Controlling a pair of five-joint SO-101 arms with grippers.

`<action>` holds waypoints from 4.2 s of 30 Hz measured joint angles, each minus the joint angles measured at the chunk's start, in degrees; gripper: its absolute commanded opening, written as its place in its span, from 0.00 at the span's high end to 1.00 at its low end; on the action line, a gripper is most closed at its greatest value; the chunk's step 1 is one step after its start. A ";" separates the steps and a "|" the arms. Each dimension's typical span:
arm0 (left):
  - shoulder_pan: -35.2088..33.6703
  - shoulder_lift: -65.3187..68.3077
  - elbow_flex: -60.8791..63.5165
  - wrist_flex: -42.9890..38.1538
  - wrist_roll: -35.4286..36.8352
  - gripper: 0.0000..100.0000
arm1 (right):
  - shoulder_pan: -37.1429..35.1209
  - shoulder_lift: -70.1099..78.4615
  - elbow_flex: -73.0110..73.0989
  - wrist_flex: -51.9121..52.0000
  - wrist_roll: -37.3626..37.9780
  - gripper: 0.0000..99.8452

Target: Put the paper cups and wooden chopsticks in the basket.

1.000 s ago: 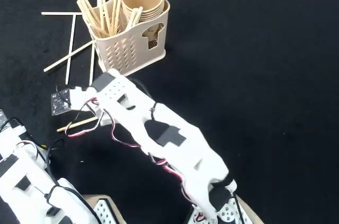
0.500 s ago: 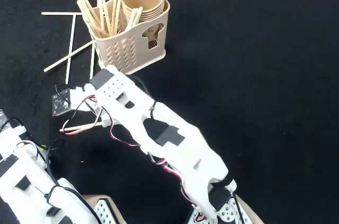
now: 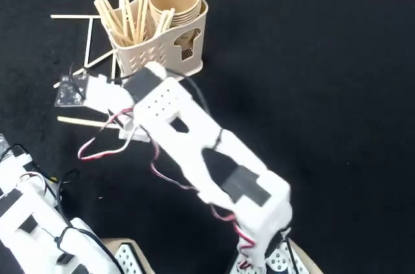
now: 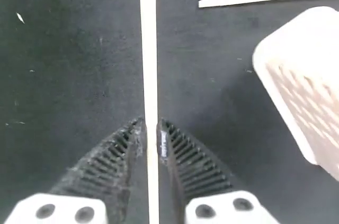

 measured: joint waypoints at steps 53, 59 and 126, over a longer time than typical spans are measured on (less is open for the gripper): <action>0.00 0.00 0.00 0.00 0.00 0.78 | 13.89 -16.09 62.59 -135.56 -30.59 0.85; 0.00 0.00 0.00 0.00 0.00 0.78 | 13.80 -15.82 62.15 -126.42 -33.23 0.74; 35.69 127.82 -173.71 54.95 -2.81 0.97 | 36.84 -119.38 114.02 -36.84 -37.01 0.99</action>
